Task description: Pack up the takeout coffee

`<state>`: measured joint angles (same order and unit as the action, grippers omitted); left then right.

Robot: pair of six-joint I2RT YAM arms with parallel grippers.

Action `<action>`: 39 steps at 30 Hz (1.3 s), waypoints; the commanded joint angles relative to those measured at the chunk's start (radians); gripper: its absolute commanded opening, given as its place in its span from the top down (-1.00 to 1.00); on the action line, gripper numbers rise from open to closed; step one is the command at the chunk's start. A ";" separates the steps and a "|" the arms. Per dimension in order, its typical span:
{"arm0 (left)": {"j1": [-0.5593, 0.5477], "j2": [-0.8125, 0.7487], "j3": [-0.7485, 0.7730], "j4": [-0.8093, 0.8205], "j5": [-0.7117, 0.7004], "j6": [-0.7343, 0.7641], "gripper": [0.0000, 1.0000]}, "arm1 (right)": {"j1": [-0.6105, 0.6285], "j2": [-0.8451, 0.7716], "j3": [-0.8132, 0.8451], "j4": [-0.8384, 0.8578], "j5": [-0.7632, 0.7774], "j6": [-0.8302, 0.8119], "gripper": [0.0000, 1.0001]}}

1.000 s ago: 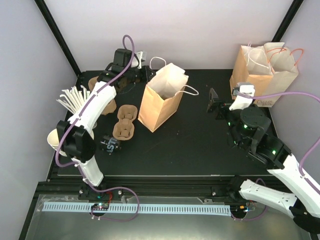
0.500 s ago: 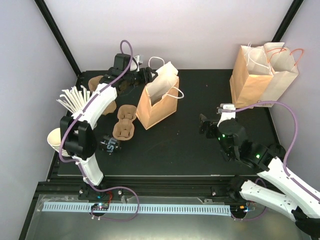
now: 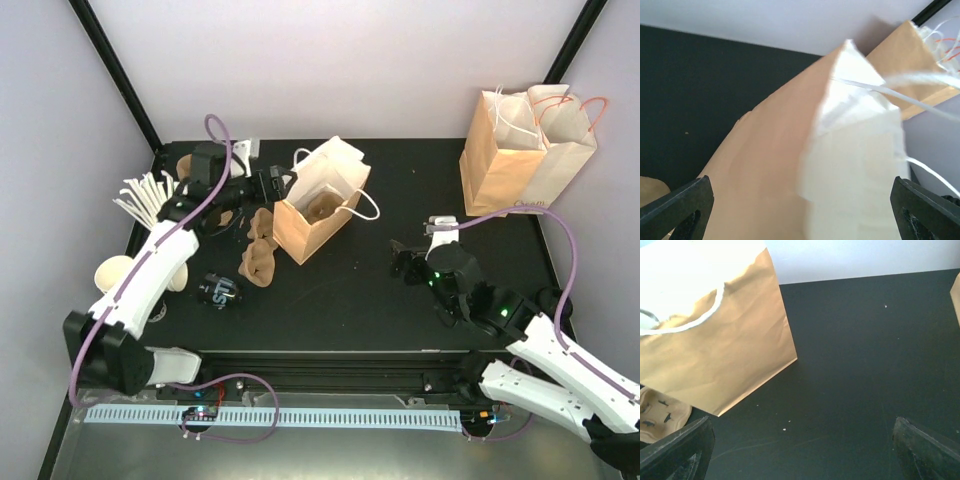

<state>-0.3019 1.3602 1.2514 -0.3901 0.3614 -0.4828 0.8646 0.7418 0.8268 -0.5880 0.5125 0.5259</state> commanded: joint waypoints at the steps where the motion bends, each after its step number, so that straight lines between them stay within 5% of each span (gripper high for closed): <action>1: 0.006 -0.135 -0.036 -0.040 -0.055 0.065 -0.98 | 0.005 0.013 -0.029 0.052 -0.056 0.010 -1.00; 13: 0.007 -0.335 -0.012 -0.247 -0.170 0.159 -0.98 | 0.004 0.151 -0.068 0.172 -0.222 0.045 -1.00; 20: 0.007 -0.417 -0.151 -0.408 -0.268 0.221 -0.97 | 0.004 0.233 -0.115 0.275 -0.340 0.107 -1.00; 31: 0.044 -0.494 -0.360 -0.542 -0.575 -0.010 -0.97 | 0.005 0.237 -0.204 0.321 -0.376 0.167 -1.00; 39: 0.268 -0.518 -0.464 -0.392 -0.310 0.032 -0.93 | 0.005 0.189 -0.220 0.302 -0.367 0.139 -1.00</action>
<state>-0.1192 0.8124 0.8059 -0.8742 -0.0910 -0.4423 0.8642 0.9752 0.6098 -0.2974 0.1307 0.6685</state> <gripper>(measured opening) 0.967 0.999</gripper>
